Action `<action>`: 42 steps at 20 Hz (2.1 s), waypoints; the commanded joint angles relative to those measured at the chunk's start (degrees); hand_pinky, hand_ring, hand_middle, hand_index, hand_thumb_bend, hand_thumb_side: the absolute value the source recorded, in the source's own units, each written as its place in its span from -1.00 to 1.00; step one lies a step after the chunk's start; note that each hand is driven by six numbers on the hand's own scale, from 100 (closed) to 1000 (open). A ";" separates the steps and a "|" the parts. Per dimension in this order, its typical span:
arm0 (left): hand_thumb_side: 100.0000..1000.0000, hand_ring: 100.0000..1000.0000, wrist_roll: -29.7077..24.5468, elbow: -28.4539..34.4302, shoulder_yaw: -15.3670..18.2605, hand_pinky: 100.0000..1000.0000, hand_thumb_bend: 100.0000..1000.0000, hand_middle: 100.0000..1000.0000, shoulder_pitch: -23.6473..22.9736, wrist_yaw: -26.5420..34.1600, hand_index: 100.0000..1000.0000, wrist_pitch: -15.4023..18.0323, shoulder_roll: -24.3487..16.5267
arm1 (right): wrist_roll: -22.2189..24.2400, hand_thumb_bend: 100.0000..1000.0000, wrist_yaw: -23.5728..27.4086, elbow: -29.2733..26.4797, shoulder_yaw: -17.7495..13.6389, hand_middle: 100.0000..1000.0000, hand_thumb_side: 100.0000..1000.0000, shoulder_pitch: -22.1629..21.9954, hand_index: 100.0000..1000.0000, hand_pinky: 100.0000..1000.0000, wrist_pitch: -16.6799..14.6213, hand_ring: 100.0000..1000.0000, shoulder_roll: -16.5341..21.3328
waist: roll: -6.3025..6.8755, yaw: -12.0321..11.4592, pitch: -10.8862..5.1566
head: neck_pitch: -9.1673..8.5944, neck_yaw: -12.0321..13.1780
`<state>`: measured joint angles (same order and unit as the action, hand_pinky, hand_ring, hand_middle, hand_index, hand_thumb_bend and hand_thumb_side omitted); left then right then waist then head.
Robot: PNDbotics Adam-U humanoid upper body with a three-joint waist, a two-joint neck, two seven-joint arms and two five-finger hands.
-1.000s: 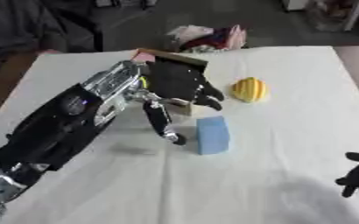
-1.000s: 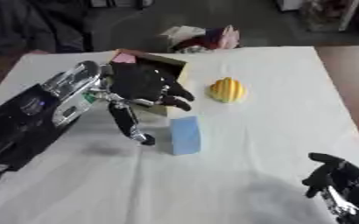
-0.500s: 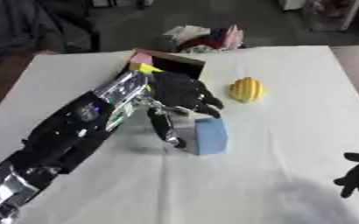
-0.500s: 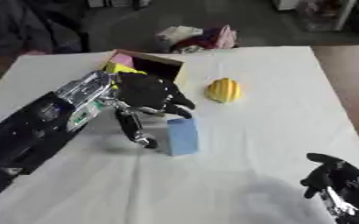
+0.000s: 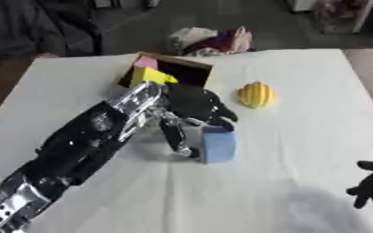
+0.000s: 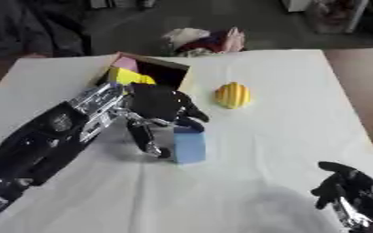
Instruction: Pick up objects on the table and place them in the box.
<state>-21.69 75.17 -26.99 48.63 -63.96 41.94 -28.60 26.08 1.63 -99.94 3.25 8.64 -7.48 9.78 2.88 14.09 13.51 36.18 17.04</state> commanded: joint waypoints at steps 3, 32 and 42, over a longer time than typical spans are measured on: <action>-0.14 0.77 -1.22 -0.62 -0.25 0.76 -0.46 0.89 1.26 -0.88 0.91 1.97 -0.18 | 0.19 -1.00 0.31 -0.95 0.08 -0.11 -0.24 0.77 0.62 0.30 -0.12 -0.21 0.09 | -0.26 0.17 -0.67 | -0.68 0.09; -0.53 0.28 8.22 -3.49 9.20 0.49 -1.00 0.37 2.65 -1.44 0.52 -29.86 -4.70 | -0.35 -1.00 0.02 -0.84 -0.35 -0.11 -0.24 0.53 0.62 0.30 0.01 -0.21 0.12 | -0.22 -0.82 -1.03 | -1.07 -1.16; -0.21 0.70 5.85 -7.68 9.80 0.74 -0.35 0.79 2.29 -5.47 0.88 -29.82 -4.22 | -0.33 -1.00 -0.01 -0.82 -0.37 -0.11 -0.24 0.53 0.62 0.30 0.05 -0.21 0.11 | -0.24 -0.91 -1.03 | -1.07 -1.43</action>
<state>-14.96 66.82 -17.83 49.96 -69.21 11.87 -31.72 25.79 1.65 -99.94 3.19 8.77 -7.45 9.49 2.87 13.24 13.48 35.68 15.74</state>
